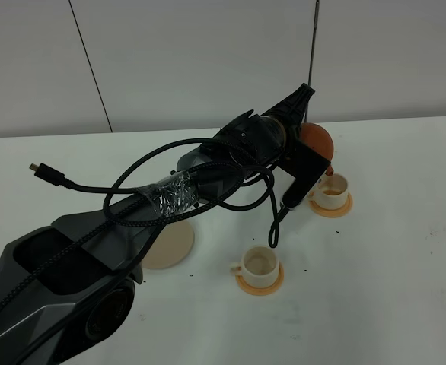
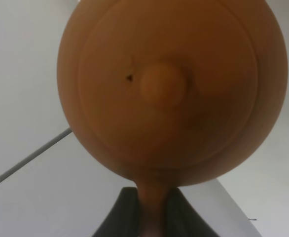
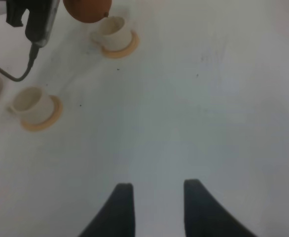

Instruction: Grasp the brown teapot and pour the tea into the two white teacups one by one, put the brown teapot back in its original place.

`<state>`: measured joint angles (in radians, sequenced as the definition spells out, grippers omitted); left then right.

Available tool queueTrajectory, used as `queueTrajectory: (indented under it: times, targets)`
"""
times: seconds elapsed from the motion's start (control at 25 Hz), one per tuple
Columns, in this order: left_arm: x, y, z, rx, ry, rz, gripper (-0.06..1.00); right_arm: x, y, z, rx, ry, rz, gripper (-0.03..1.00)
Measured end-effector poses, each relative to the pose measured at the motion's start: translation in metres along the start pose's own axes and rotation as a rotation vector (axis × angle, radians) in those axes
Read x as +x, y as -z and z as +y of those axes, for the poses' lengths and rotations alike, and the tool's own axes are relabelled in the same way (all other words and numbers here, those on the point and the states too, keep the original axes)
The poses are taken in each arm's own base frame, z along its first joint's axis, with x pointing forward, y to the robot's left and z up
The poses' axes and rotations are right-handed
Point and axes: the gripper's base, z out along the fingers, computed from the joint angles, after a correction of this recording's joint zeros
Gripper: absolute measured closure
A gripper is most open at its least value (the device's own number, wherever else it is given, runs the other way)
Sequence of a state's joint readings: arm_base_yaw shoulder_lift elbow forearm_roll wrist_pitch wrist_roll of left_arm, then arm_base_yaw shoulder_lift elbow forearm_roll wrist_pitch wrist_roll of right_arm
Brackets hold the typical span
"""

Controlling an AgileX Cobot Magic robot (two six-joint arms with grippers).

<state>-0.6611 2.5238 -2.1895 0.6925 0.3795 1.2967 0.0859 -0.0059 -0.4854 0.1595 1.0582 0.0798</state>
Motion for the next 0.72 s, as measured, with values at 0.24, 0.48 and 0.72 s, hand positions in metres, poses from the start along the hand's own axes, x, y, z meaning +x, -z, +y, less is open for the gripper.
queueTrajectory:
  times: [0.24,0.48,0.72]
  targets:
    - [-0.0005,0.0001,0.0004,-0.003,-0.014,-0.001,0.77,0.0,0.0,0.0,0.0,0.0,0.0,0.73]
    - [-0.0005,0.0001,0.0004,-0.003,-0.017,-0.001,0.77,0.0,0.0,0.0,0.0,0.0,0.0,0.73]
    - [-0.0015,0.0004,0.0008,-0.004,-0.034,-0.002,0.77,0.0,0.0,0.0,0.0,0.0,0.0,0.73]
